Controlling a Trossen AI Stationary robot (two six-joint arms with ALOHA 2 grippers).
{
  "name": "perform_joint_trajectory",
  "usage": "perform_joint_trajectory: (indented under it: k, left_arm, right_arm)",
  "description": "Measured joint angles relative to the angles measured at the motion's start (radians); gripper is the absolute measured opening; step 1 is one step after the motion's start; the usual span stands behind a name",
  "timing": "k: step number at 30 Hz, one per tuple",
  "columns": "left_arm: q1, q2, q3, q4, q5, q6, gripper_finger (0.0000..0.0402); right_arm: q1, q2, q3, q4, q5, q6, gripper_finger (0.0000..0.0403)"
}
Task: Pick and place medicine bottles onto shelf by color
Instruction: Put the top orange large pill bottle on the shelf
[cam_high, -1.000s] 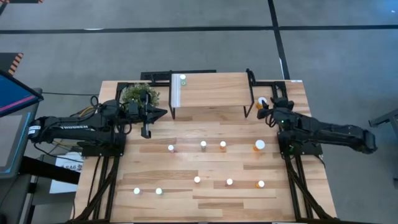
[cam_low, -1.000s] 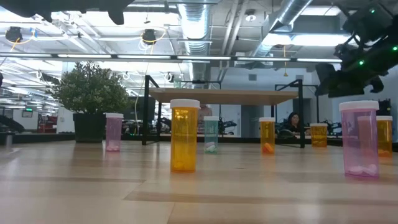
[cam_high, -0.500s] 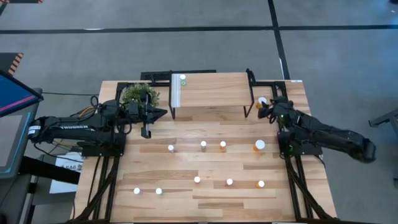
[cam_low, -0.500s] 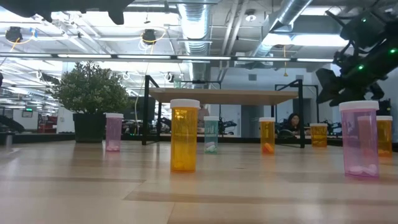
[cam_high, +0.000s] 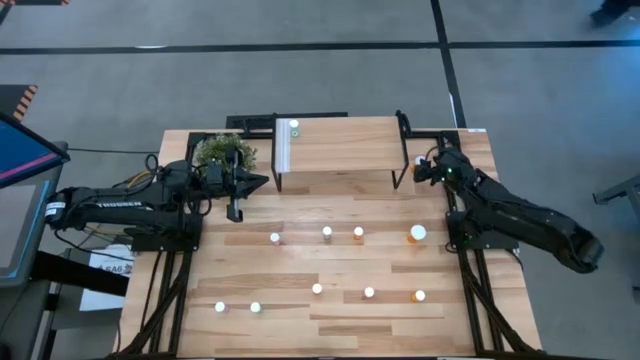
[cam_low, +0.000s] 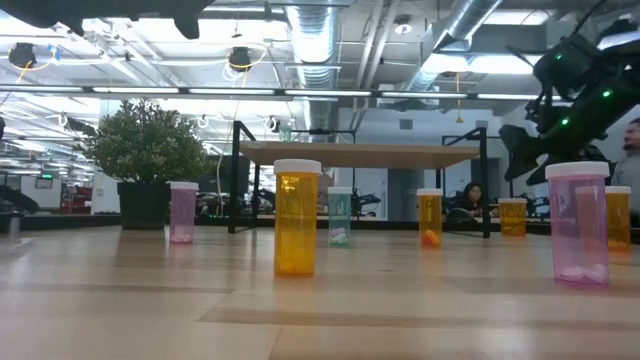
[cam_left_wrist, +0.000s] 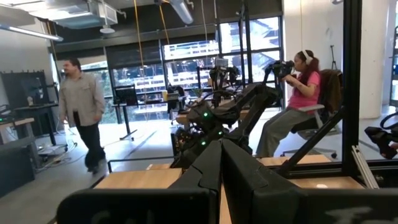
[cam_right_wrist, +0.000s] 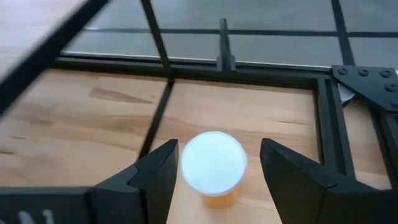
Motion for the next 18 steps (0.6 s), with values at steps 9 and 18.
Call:
perform_joint_trajectory:
  k: [9, 18]
  left_arm:
    - [0.000, 0.000, 0.000, -0.004, 0.000, 0.000, 0.0000]
    - [0.000, 0.000, 0.000, -0.008, 0.006, -0.001, 0.0000]
  right_arm:
    - [-0.042, 0.187, 0.000, 0.129, -0.052, -0.020, 0.0251]
    - [-0.042, 0.314, 0.001, 0.206, -0.052, -0.036, 0.0251]
